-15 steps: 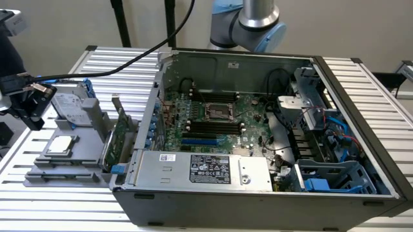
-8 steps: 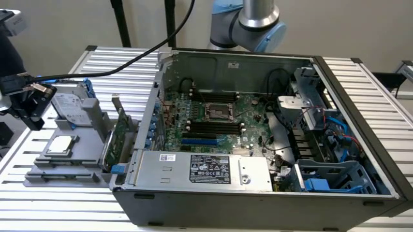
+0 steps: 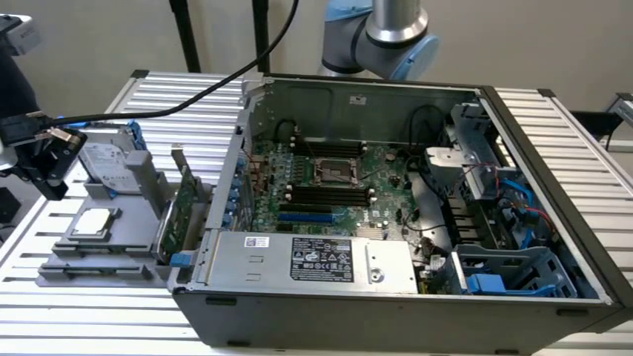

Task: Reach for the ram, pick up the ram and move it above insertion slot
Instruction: 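Pick up the ram and move it above insertion slot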

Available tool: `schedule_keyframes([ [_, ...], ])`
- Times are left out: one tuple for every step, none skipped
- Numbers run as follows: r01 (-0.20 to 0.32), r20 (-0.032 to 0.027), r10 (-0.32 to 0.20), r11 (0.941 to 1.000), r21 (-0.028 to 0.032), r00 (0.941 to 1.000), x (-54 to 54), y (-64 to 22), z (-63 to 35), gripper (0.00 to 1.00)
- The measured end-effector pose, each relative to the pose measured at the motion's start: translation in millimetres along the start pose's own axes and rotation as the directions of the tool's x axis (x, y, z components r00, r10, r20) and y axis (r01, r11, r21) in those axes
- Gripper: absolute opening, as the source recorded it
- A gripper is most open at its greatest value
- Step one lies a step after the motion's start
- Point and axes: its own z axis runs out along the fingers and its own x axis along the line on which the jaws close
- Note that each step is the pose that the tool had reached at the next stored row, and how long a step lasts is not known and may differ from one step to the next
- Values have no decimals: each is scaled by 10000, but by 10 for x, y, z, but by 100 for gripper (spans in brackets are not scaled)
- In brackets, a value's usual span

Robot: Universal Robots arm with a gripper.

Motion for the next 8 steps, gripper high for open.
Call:
schedule_keyframes([
  [0,-1,0,10000,1,10000,0,0,0,11],
  [41,-2,-41,10000,2,10000,0,0,1,11],
  [211,-5,-211,9998,6,9998,-1,0,4,11],
  [392,-10,-392,9992,11,9992,-1,0,6,11],
  [576,-17,-576,9983,17,9983,-1,0,9,11],
  [755,-20,-755,9971,22,9971,-1,0,15,11],
  [935,-25,-935,9956,26,9956,-1,0,21,11],
  [1113,-30,-1113,9938,31,9938,-1,-1,26,11],
])
